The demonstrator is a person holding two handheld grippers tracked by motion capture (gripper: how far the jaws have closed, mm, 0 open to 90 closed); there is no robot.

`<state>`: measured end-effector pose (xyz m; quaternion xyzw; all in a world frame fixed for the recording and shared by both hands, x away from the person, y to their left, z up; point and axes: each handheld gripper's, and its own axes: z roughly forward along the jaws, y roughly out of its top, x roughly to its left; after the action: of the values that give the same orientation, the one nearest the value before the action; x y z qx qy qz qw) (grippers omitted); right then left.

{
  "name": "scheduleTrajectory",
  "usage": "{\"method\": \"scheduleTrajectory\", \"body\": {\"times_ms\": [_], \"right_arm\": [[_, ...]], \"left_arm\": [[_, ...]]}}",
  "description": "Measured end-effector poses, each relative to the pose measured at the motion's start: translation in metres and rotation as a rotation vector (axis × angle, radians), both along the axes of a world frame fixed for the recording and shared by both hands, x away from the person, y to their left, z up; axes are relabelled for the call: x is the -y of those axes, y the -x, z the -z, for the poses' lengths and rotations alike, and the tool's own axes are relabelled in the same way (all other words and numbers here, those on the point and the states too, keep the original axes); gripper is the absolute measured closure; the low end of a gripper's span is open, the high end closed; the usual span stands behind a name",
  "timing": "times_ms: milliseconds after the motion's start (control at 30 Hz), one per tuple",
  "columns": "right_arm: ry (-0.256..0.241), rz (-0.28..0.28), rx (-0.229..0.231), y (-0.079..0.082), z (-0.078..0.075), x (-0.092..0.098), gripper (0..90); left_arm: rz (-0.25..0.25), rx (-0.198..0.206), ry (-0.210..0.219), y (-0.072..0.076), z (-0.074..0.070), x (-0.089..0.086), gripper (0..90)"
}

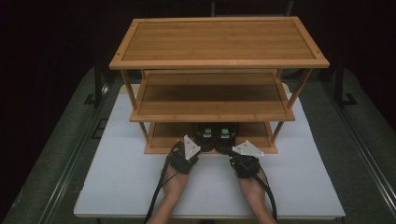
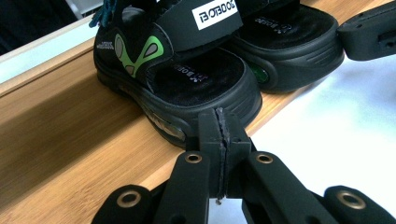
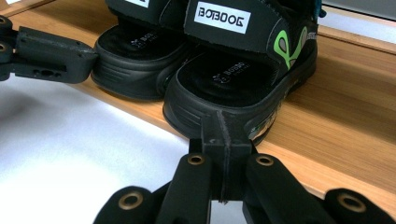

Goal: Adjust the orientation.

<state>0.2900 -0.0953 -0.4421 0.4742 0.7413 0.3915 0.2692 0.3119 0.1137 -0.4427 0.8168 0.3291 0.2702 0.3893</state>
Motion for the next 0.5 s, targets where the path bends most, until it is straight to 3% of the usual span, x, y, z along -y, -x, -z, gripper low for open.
{"method": "scheduleTrajectory", "body": {"times_ms": [500], "right_arm": [[0.025,0.008,0.006,-0.0079,0.0013,-0.0013,89.8]], "left_arm": [[0.000,0.002,-0.019,-0.0072,-0.0001,0.0025,86.9]]}}
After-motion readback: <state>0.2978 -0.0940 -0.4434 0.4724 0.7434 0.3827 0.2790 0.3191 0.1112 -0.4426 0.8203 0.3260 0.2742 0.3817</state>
